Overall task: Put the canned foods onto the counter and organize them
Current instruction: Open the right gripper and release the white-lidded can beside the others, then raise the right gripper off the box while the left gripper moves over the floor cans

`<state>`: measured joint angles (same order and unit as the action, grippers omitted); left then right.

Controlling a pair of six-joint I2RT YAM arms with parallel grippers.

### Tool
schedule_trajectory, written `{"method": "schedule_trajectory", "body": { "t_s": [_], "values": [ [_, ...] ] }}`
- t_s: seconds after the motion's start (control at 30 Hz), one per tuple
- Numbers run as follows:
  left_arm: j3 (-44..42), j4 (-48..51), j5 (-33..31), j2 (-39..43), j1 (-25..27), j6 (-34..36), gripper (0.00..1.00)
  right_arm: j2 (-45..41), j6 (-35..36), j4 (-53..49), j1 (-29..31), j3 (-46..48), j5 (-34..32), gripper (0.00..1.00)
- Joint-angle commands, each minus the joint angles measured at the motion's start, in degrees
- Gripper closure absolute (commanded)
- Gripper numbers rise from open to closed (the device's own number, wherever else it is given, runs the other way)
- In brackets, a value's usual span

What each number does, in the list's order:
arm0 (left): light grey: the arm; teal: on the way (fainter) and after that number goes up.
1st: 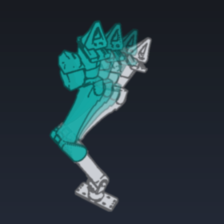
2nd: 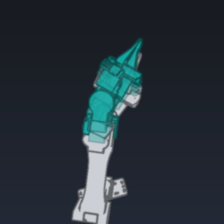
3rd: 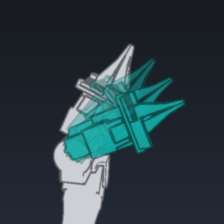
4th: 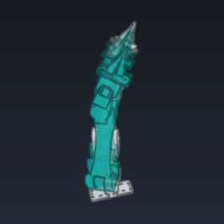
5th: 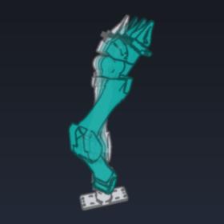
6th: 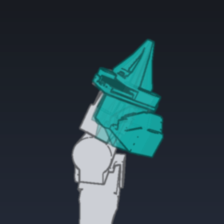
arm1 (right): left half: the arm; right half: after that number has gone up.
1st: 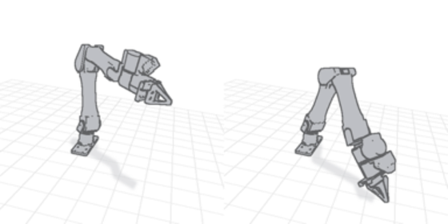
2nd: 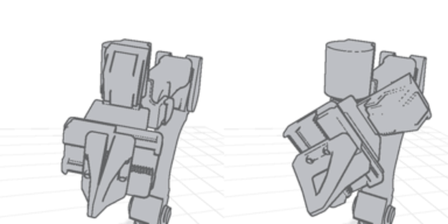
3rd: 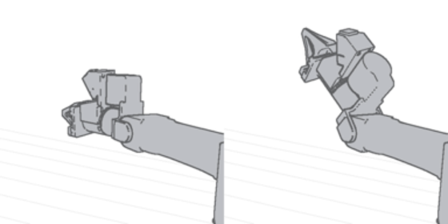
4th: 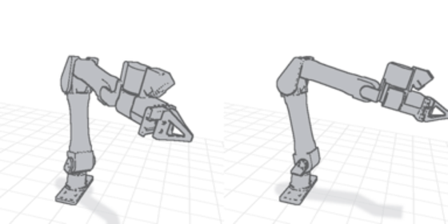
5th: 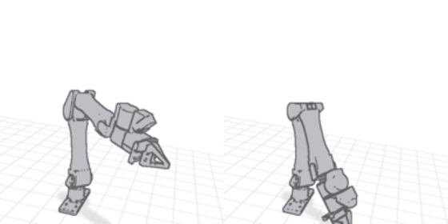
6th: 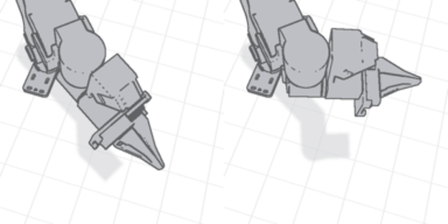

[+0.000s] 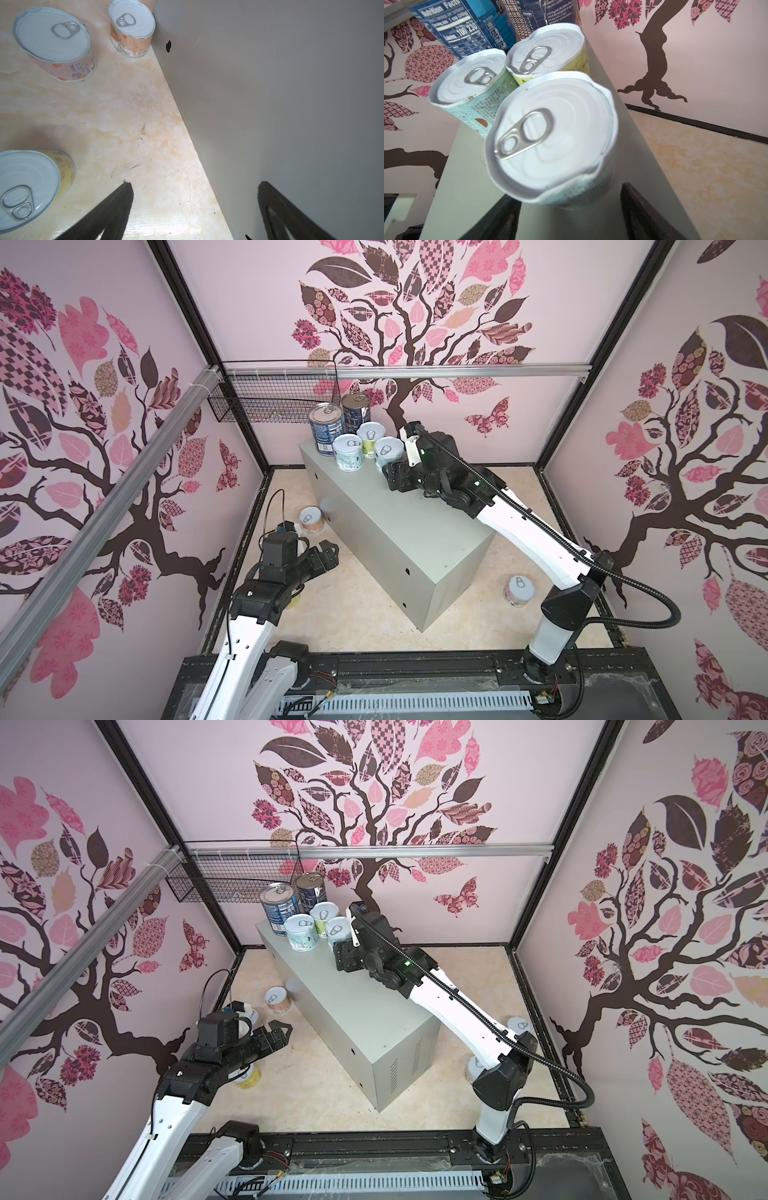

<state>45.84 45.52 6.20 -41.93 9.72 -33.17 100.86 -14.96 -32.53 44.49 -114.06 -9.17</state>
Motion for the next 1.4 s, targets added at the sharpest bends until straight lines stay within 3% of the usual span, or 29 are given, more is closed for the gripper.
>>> {"method": "schedule_trajectory", "body": {
  "t_s": [0.0, 0.73, 1.0, 1.13, 1.23, 1.37],
  "values": [
    [0.0, 0.0, -1.9, 0.0, -0.3, 0.5, 0.03, -5.0, 0.9, -1.8, -0.2, -0.8, 0.3, 0.20],
    [10.3, 8.9, -9.4, -1.4, -0.3, 1.7, 0.02, -34.4, 0.4, 2.7, -2.4, 26.5, -6.1, 0.00],
    [12.9, 9.2, -11.0, -6.5, -0.4, 0.7, 0.02, -45.0, -3.8, 5.8, -12.7, 38.9, -3.5, 0.00],
    [13.8, 8.2, -10.9, -9.6, -1.3, -0.2, 0.02, -47.6, -6.7, 7.3, -21.0, 44.0, 2.5, 0.00],
    [13.9, 6.8, -7.4, -12.0, -5.3, -1.3, 0.02, -49.9, -9.6, 9.4, -27.5, 49.2, 6.1, 0.00],
    [13.5, 3.7, -0.8, -15.2, -12.5, -3.1, 0.02, -53.1, -13.7, 13.2, -31.6, 57.3, 4.9, 0.00]
  ]
}}
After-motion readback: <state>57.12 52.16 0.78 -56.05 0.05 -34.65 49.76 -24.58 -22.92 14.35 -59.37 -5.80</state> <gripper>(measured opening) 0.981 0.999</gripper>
